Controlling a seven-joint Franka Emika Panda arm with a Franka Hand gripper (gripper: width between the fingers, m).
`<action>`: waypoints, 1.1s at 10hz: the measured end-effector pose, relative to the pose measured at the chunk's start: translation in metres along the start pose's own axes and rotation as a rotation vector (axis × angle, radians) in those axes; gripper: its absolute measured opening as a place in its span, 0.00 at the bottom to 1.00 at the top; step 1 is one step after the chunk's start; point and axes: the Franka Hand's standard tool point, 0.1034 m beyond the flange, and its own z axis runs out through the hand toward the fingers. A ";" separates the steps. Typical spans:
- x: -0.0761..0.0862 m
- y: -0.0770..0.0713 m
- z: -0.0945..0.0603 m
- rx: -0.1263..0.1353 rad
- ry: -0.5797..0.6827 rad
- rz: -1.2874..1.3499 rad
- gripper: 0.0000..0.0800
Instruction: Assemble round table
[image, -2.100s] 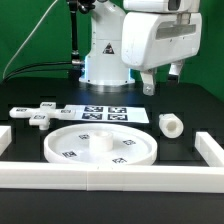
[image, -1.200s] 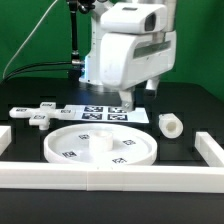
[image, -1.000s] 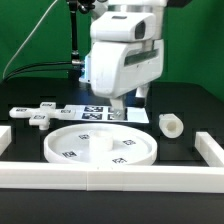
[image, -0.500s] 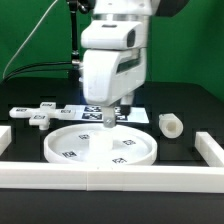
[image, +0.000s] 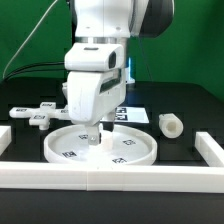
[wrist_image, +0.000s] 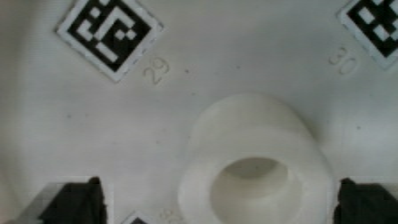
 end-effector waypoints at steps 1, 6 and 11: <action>-0.001 -0.001 0.004 0.006 -0.001 0.002 0.81; -0.002 -0.004 0.009 0.016 -0.003 0.002 0.64; 0.000 -0.004 0.008 0.017 -0.002 0.004 0.51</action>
Offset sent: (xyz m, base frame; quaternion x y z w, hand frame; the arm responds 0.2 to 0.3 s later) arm -0.0020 0.0001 -0.0026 0.0017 0.0052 0.0037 1.0000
